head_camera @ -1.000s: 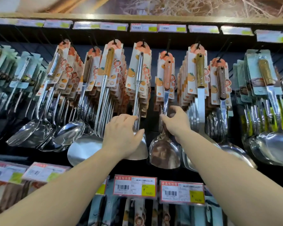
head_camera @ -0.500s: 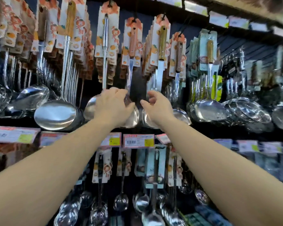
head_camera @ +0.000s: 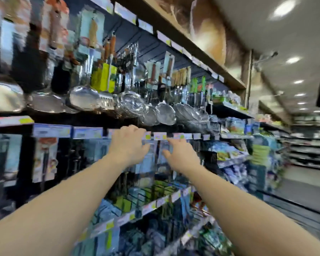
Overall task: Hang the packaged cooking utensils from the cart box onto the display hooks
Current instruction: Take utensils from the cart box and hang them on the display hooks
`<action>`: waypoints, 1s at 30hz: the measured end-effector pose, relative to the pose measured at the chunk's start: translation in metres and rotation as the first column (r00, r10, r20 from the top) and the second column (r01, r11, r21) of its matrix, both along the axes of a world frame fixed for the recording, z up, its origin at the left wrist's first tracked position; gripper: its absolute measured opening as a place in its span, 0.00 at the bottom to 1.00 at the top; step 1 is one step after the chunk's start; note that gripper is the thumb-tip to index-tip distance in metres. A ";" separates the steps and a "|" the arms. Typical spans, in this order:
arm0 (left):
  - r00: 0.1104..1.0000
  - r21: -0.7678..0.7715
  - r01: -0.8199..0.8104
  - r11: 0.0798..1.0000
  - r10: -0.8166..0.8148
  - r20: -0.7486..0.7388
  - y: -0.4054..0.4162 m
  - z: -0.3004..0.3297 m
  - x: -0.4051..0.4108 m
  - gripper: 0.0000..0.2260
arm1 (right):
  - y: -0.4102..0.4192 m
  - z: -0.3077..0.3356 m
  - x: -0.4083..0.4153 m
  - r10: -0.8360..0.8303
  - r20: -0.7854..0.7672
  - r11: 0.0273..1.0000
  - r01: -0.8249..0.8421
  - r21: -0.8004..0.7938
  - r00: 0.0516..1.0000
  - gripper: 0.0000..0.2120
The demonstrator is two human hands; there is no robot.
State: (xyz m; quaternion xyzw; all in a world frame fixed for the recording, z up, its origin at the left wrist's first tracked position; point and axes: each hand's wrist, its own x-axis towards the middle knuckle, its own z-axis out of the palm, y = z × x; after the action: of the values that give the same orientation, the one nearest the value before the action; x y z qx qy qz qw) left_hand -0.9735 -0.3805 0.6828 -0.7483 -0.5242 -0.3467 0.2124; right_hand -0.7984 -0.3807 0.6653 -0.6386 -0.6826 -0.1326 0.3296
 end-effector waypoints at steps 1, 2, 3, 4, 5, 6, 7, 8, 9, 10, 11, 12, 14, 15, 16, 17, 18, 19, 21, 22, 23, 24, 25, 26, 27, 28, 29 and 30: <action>0.999 -0.025 0.038 0.999 -0.038 -0.013 0.003 -0.006 0.032 0.22 | -0.002 -0.006 0.031 -0.034 -0.026 0.999 0.033 -0.018 0.999 0.23; 0.997 -0.045 0.074 0.996 -0.076 -0.027 0.006 -0.013 0.063 0.21 | -0.005 -0.011 0.060 -0.062 -0.057 0.998 0.060 -0.037 0.996 0.24; 0.993 -0.068 0.115 0.991 -0.117 -0.033 0.010 -0.018 0.093 0.21 | -0.009 -0.017 0.087 -0.094 -0.087 0.995 0.089 -0.051 0.992 0.24; 0.986 -0.092 0.158 0.983 -0.162 -0.031 0.013 -0.024 0.122 0.21 | -0.012 -0.023 0.113 -0.129 -0.112 0.990 0.122 -0.064 0.985 0.24; 0.979 -0.118 0.199 0.973 -0.203 -0.031 0.016 -0.030 0.151 0.21 | -0.016 -0.030 0.139 -0.168 -0.126 0.985 0.159 -0.073 0.978 0.24; 0.969 -0.137 0.236 0.962 -0.243 -0.037 0.018 -0.037 0.179 0.22 | -0.019 -0.037 0.164 -0.207 -0.137 0.977 0.196 -0.087 0.969 0.24; 0.958 -0.153 0.273 0.950 -0.283 -0.048 0.022 -0.044 0.207 0.22 | -0.022 -0.045 0.188 -0.245 -0.143 0.967 0.231 -0.104 0.959 0.24; 0.945 -0.167 0.309 0.936 -0.322 -0.059 0.026 -0.052 0.233 0.22 | -0.024 -0.053 0.212 -0.283 -0.148 0.956 0.267 -0.121 0.948 0.24; 0.931 -0.179 0.342 0.923 -0.359 -0.070 0.031 -0.060 0.259 0.22 | -0.025 -0.060 0.235 -0.320 -0.152 0.944 0.301 -0.135 0.935 0.24; 0.917 -0.190 0.371 0.909 -0.390 -0.078 0.037 -0.069 0.284 0.22 | -0.025 -0.067 0.257 -0.356 -0.157 0.931 0.335 -0.144 0.921 0.23; 0.905 -0.205 0.394 0.896 -0.416 -0.083 0.044 -0.077 0.308 0.23 | -0.024 -0.073 0.277 -0.389 -0.165 0.918 0.367 -0.152 0.906 0.23; 0.894 -0.224 0.414 0.882 -0.441 -0.084 0.053 -0.085 0.332 0.23 | -0.021 -0.079 0.296 -0.420 -0.174 0.905 0.395 -0.160 0.891 0.23; 0.870 -0.250 0.454 0.855 -0.486 -0.084 0.073 -0.098 0.377 0.23 | -0.010 -0.089 0.330 -0.480 -0.184 0.875 0.452 -0.175 0.858 0.24; 0.859 -0.254 0.470 0.845 -0.504 -0.090 0.086 -0.103 0.398 0.23 | -0.002 -0.093 0.347 -0.506 -0.185 0.860 0.478 -0.179 0.842 0.24; 0.847 -0.253 0.488 0.835 -0.523 -0.094 0.099 -0.107 0.419 0.22 | 0.007 -0.097 0.365 -0.530 -0.193 0.846 0.501 -0.182 0.826 0.23; 0.834 -0.257 0.507 0.823 -0.543 -0.094 0.113 -0.110 0.440 0.21 | 0.017 -0.100 0.383 -0.552 -0.208 0.833 0.522 -0.185 0.807 0.22; 0.820 -0.266 0.529 0.806 -0.566 -0.086 0.128 -0.113 0.460 0.21 | 0.027 -0.103 0.402 -0.575 -0.221 0.818 0.542 -0.193 0.788 0.21; 0.803 -0.282 0.550 0.786 -0.590 -0.078 0.141 -0.116 0.480 0.22 | 0.037 -0.106 0.420 -0.596 -0.231 0.803 0.560 -0.204 0.769 0.21; 0.765 -0.308 0.590 0.746 -0.639 -0.083 0.166 -0.126 0.520 0.22 | 0.057 -0.118 0.454 -0.632 -0.266 0.775 0.588 -0.233 0.728 0.21; 0.748 -0.312 0.607 0.731 -0.658 -0.085 0.179 -0.131 0.540 0.22 | 0.067 -0.125 0.470 -0.644 -0.287 0.765 0.595 -0.247 0.709 0.22; 0.736 -0.315 0.621 0.718 -0.672 -0.080 0.190 -0.137 0.558 0.22 | 0.077 -0.134 0.485 -0.653 -0.309 0.758 0.598 -0.261 0.692 0.21; 0.726 -0.328 0.632 0.703 -0.684 -0.067 0.200 -0.145 0.576 0.23 | 0.086 -0.144 0.499 -0.661 -0.331 0.750 0.600 -0.277 0.674 0.21; 0.716 -0.350 0.638 0.686 -0.695 -0.057 0.209 -0.155 0.593 0.23 | 0.094 -0.156 0.513 -0.670 -0.348 0.742 0.602 -0.294 0.656 0.21; 0.707 -0.376 0.641 0.669 -0.706 -0.049 0.216 -0.165 0.609 0.23 | 0.101 -0.167 0.526 -0.677 -0.362 0.735 0.603 -0.309 0.640 0.21; 0.701 -0.404 0.639 0.654 -0.712 -0.043 0.223 -0.176 0.625 0.23 | 0.108 -0.179 0.541 -0.678 -0.376 0.734 0.603 -0.313 0.632 0.20; 0.700 -0.429 0.634 0.644 -0.713 -0.035 0.230 -0.186 0.640 0.23 | 0.115 -0.190 0.554 -0.677 -0.386 0.735 0.599 -0.317 0.627 0.19; 0.703 -0.449 0.628 0.636 -0.711 -0.025 0.239 -0.198 0.656 0.24 | 0.122 -0.201 0.568 -0.676 -0.391 0.736 0.595 -0.322 0.624 0.19; 0.704 -0.459 0.626 0.630 -0.710 -0.016 0.247 -0.210 0.671 0.24 | 0.131 -0.212 0.584 -0.679 -0.391 0.734 0.591 -0.335 0.621 0.19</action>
State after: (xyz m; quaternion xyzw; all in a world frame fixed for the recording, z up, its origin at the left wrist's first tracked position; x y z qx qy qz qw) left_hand -0.3022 -0.1335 0.4729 -0.9464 -0.2457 -0.2040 -0.0480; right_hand -0.2149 -0.2494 0.4528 -0.8764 -0.3137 -0.0148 0.3651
